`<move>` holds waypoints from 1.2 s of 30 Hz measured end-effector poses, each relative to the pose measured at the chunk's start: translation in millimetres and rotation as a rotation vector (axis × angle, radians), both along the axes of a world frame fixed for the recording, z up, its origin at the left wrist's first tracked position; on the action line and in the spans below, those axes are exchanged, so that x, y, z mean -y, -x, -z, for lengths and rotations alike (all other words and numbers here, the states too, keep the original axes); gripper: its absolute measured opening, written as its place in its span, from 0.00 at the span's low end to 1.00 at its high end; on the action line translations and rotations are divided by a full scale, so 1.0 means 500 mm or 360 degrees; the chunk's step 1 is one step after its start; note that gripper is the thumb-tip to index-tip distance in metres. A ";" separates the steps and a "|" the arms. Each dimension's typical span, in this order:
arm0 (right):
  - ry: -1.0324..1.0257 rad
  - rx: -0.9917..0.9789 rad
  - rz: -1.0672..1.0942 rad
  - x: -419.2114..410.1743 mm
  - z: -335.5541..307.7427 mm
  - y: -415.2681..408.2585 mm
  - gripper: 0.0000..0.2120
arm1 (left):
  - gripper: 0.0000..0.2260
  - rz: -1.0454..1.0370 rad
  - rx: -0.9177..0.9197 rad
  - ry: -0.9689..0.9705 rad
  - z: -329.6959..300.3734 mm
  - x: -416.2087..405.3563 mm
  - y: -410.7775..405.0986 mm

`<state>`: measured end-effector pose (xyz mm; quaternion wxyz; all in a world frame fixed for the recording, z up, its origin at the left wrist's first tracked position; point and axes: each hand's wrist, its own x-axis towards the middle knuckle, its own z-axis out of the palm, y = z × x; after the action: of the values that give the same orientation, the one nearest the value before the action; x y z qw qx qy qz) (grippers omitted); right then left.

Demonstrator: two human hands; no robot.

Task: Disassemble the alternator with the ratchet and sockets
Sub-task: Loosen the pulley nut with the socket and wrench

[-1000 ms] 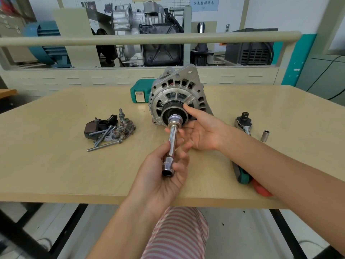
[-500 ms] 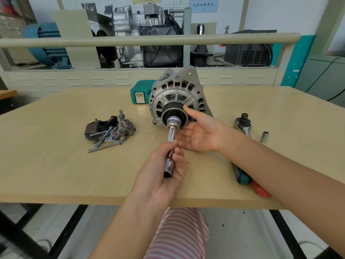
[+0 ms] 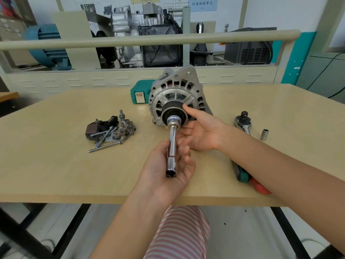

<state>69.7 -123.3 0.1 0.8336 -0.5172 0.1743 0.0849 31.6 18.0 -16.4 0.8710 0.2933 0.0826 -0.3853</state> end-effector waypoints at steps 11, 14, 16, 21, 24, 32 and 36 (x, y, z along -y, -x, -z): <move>-0.0034 -0.0004 0.0038 0.000 0.000 -0.001 0.23 | 0.12 -0.0024 0.0057 -0.0046 0.006 0.006 -0.003; -0.0047 0.0005 0.0027 0.002 -0.001 0.000 0.24 | 0.16 0.0057 0.0046 -0.0043 0.005 0.005 -0.004; -0.0027 -0.0009 0.0017 -0.002 -0.002 0.002 0.24 | 0.18 0.0059 0.0024 -0.0036 0.005 0.005 -0.007; -0.0003 -0.0004 0.0040 -0.002 -0.001 0.002 0.25 | 0.08 0.0015 0.0020 -0.0025 0.003 0.008 -0.007; 0.0006 -0.0009 0.0019 -0.004 -0.001 0.004 0.25 | 0.05 -0.0036 0.0048 -0.0033 0.005 0.013 -0.005; -0.0089 -0.0002 -0.0028 -0.001 -0.002 0.006 0.24 | 0.15 0.0085 0.0001 -0.0033 0.000 0.005 -0.009; -0.0048 0.0008 -0.0007 -0.001 0.002 0.004 0.24 | 0.14 0.0081 -0.0029 0.0015 0.000 0.006 -0.011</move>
<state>67.7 -122.8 -0.7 0.8416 -0.5051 0.1699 0.0883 37.3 15.0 -16.4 0.8617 0.2876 0.0811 -0.4102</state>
